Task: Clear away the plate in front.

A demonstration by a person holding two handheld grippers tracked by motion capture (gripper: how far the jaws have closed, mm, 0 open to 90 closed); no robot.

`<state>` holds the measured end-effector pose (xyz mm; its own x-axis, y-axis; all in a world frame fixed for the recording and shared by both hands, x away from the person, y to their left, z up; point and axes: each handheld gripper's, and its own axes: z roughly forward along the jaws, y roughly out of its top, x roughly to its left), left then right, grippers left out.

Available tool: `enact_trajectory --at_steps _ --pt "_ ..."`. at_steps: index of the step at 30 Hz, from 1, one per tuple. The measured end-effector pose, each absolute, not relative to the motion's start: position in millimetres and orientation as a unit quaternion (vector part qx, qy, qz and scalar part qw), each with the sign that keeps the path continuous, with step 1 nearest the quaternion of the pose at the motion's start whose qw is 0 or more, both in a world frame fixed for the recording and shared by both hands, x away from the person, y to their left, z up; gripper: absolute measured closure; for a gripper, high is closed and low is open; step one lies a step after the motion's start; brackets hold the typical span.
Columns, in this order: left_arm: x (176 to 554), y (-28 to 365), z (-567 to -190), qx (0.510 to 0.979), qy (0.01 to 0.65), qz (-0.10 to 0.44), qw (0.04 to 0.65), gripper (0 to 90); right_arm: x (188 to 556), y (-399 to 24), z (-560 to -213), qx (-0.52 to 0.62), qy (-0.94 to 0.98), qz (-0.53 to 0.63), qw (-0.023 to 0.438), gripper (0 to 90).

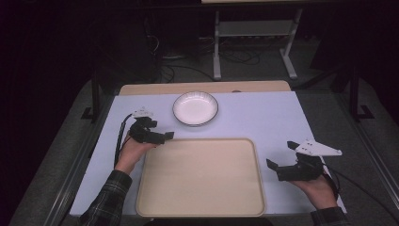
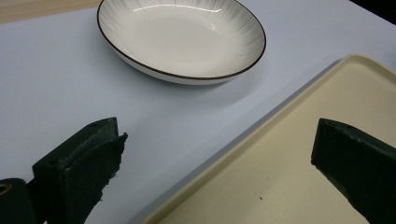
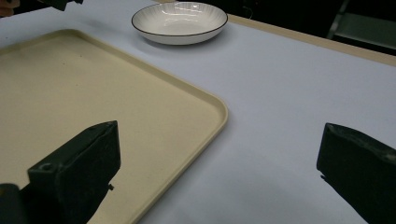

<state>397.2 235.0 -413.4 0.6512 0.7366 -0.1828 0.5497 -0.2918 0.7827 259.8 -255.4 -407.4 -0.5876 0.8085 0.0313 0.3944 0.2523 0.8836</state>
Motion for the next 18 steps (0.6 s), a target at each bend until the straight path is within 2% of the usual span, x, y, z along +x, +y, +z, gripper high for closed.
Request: enact_trajectory --at_steps 18 --pt "436 221 -419 0.789 0.438 0.099 0.419 1.1 260 -255 -408 0.395 0.761 0.466 0.220 0.0"
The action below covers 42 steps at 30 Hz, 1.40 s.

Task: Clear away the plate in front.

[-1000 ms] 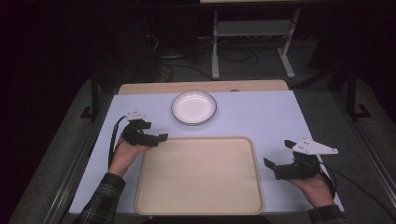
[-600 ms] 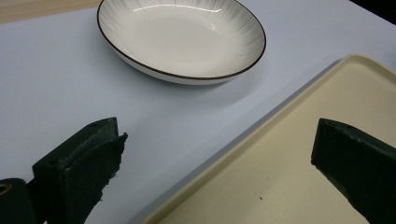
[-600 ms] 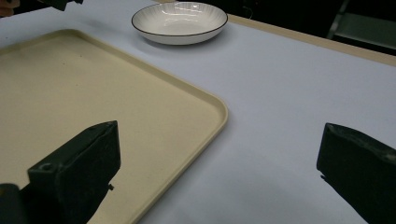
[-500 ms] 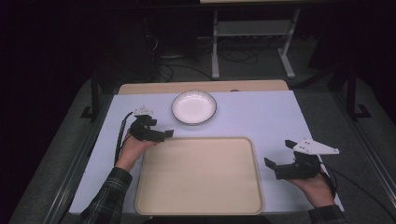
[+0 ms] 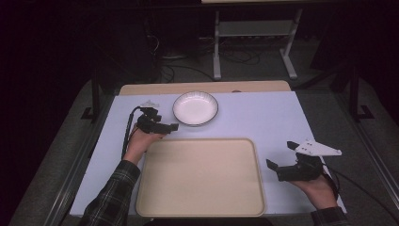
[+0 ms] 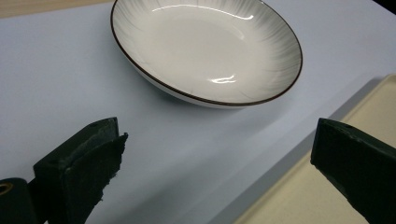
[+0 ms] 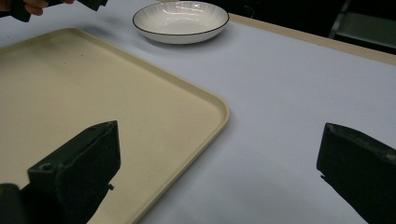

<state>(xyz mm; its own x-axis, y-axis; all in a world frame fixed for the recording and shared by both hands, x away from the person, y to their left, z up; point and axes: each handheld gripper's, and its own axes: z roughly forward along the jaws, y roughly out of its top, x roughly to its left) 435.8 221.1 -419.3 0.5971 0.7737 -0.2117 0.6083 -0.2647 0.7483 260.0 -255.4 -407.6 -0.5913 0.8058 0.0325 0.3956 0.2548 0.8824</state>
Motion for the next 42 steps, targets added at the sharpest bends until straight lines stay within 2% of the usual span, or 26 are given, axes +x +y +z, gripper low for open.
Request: enact_trajectory --at_steps 20,21,25,28,31,42 --pt "468 203 -417 0.782 0.472 0.102 0.394 2.2 260 -260 -407 0.397 0.757 0.470 0.219 0.0" --pt "470 203 -417 0.780 0.476 0.099 0.395 5.5 260 -260 -407 0.397 0.757 0.470 0.219 0.0" --pt "474 202 -418 0.782 0.480 0.101 0.385 8.1 260 -260 -407 0.396 0.757 0.471 0.219 0.0" --pt "480 200 -418 0.782 0.489 0.099 0.374 13.7 260 -260 -407 0.396 0.757 0.471 0.219 0.0" --pt "485 200 -420 0.778 0.500 0.098 0.367 14.9 260 -260 -407 0.396 0.757 0.471 0.219 0.0" --pt "498 207 -433 0.747 0.543 0.042 0.381 40.7 260 -260 -408 0.396 0.757 0.472 0.216 0.0"
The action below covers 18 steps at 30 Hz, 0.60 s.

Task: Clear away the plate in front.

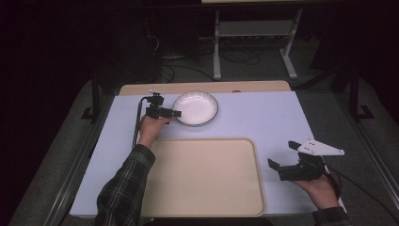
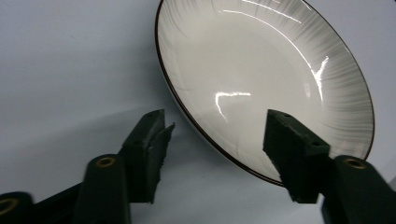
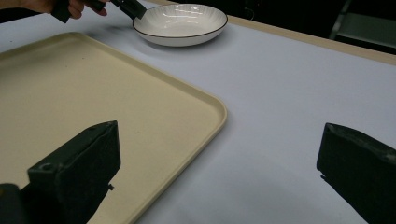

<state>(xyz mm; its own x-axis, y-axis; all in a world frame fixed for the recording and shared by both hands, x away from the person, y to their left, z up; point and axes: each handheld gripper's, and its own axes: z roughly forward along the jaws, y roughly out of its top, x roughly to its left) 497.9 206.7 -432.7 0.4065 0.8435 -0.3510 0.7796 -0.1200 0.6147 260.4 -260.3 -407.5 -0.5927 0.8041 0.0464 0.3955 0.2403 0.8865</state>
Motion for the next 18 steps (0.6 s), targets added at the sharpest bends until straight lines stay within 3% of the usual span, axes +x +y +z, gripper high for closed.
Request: enact_trajectory --at_steps 9,18 --pt "499.6 204.7 -437.3 0.744 0.552 0.023 0.376 54.5 260.4 -260.2 -407.5 0.396 0.757 0.473 0.216 0.0" --pt "503.9 200.3 -440.7 0.742 0.564 0.005 0.362 58.1 260.6 -260.0 -407.7 0.394 0.758 0.472 0.215 0.0"
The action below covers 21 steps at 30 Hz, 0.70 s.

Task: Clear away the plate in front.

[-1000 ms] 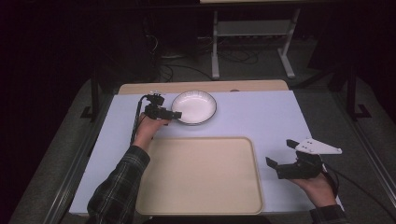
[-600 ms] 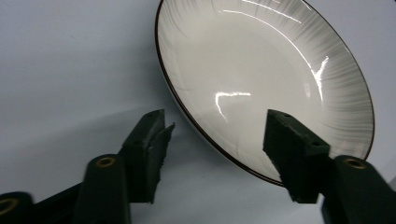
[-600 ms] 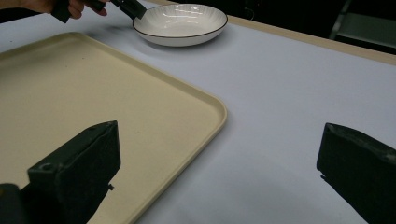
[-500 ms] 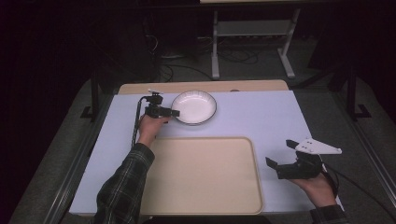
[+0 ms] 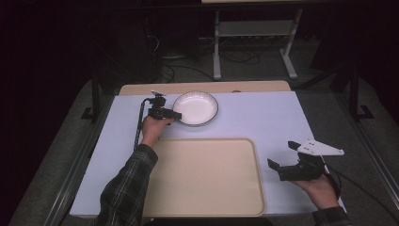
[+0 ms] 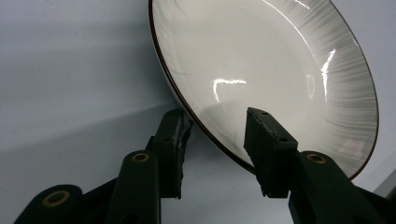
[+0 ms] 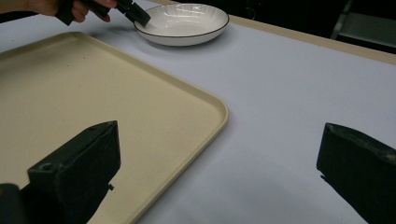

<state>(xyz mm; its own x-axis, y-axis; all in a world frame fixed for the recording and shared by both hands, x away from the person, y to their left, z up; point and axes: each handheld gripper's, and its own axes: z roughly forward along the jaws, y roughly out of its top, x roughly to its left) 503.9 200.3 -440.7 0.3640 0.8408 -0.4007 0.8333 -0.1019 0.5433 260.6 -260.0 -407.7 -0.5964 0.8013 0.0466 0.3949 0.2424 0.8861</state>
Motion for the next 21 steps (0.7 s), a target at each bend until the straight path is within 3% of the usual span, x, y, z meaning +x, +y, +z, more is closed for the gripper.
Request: enact_trajectory --at_steps 6,21 --pt "506.0 195.9 -441.9 0.743 0.571 0.001 0.350 59.8 260.6 -260.9 -408.0 0.395 0.758 0.473 0.214 0.0" --pt "509.2 204.8 -445.6 0.703 0.595 -0.055 0.386 77.0 261.4 -259.9 -409.3 0.393 0.761 0.471 0.211 0.0"
